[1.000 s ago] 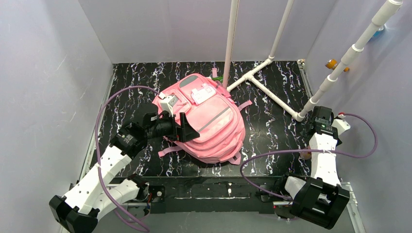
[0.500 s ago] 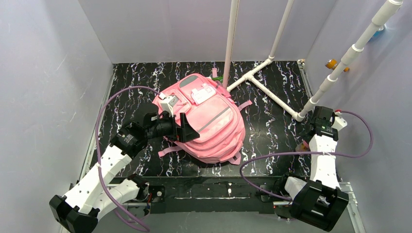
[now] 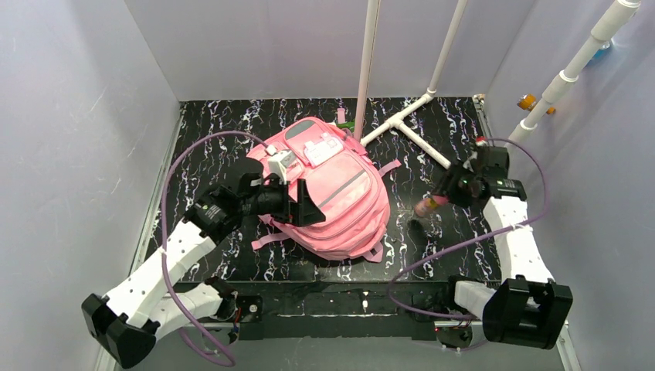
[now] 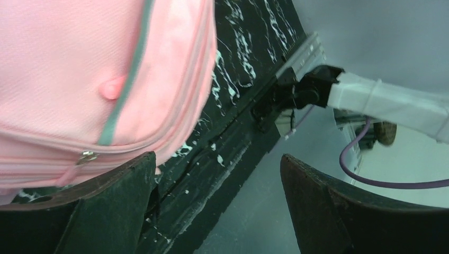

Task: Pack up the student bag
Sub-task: Pick up the stationery from the center of the board, then place the stationery in the student bag.

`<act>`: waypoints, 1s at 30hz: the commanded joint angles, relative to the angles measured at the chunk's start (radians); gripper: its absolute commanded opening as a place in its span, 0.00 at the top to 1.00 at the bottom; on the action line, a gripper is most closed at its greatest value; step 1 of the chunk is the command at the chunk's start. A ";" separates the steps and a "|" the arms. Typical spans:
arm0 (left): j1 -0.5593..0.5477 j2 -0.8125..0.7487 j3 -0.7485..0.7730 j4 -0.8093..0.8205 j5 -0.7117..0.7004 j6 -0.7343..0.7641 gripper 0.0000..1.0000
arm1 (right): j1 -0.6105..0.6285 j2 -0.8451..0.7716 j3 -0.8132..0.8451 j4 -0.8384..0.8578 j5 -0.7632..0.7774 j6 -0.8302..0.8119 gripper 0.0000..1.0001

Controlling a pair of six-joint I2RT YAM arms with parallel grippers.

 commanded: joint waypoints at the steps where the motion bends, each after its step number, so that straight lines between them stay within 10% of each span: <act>1: -0.159 0.089 0.114 -0.021 -0.067 0.028 0.17 | 0.162 0.027 0.111 0.084 -0.198 0.024 0.99; 12: -0.573 0.481 0.472 -0.290 -0.964 0.310 0.22 | 0.248 -0.078 0.097 0.103 -0.216 0.014 0.99; 30: -0.646 0.780 0.595 -0.266 -1.255 0.436 0.63 | 0.247 -0.259 -0.006 0.091 -0.190 -0.008 0.99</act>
